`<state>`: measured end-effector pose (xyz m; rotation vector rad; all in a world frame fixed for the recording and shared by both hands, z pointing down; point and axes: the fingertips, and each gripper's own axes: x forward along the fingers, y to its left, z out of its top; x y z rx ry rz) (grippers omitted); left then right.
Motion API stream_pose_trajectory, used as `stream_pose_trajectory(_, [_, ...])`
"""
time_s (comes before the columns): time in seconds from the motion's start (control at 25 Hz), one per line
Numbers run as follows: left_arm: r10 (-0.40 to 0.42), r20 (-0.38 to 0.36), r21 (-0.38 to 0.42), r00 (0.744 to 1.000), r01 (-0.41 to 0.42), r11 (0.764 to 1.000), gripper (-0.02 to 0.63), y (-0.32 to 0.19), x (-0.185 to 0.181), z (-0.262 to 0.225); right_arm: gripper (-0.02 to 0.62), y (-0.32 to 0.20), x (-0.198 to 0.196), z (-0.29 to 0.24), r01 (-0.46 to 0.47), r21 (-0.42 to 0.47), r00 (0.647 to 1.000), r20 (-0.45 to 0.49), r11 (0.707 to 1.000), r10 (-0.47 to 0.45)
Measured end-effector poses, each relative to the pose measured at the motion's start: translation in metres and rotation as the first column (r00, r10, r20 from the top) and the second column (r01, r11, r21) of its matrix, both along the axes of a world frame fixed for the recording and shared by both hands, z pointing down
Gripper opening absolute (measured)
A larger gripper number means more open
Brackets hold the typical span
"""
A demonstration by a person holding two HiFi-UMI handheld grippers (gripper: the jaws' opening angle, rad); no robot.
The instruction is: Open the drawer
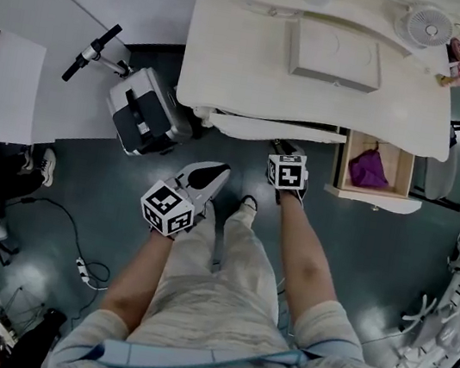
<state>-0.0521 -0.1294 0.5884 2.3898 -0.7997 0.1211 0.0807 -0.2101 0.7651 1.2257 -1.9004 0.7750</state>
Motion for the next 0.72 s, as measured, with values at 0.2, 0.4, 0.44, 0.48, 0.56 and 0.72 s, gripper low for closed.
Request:
stream_pose_trajectory(0.2, [0.011, -0.002, 0.004, 1.0, -0.011, 1.0, 0.02, 0.005, 0.005, -0.004, 0.118, 0.019, 0.0, 0.0, 0.0, -0.019, 1.0, 0.0, 1.0, 0.0])
stream_pose_trajectory(0.4, [0.025, 0.0, 0.01, 1.0, -0.025, 1.0, 0.02, 0.01, 0.01, -0.008, 0.118, 0.04, 0.001, 0.002, 0.001, -0.039, 1.0, -0.003, 0.999, -0.001])
stream_pose_trajectory(0.44, [0.028, 0.001, 0.011, 1.0, -0.028, 1.0, 0.02, 0.011, 0.011, -0.009, 0.118, 0.045, 0.001, 0.002, 0.002, -0.044, 1.0, -0.003, 0.999, -0.002])
stream_pose_trajectory(0.48, [0.031, 0.002, 0.011, 1.0, -0.031, 0.999, 0.02, 0.012, 0.011, -0.01, 0.118, 0.049, 0.0, 0.002, 0.003, -0.05, 1.0, -0.003, 0.999, -0.003])
stream_pose_trajectory(0.56, [0.038, 0.005, 0.01, 0.999, -0.038, 0.999, 0.02, 0.015, 0.013, -0.011, 0.118, 0.057, 0.0, 0.003, 0.003, -0.061, 1.0, -0.006, 0.998, -0.004])
stream_pose_trajectory(0.72, [0.054, 0.01, 0.008, 0.998, -0.054, 0.999, 0.02, 0.02, 0.017, -0.014, 0.118, 0.073, 0.0, 0.003, 0.008, -0.082, 1.0, -0.01, 0.997, -0.009])
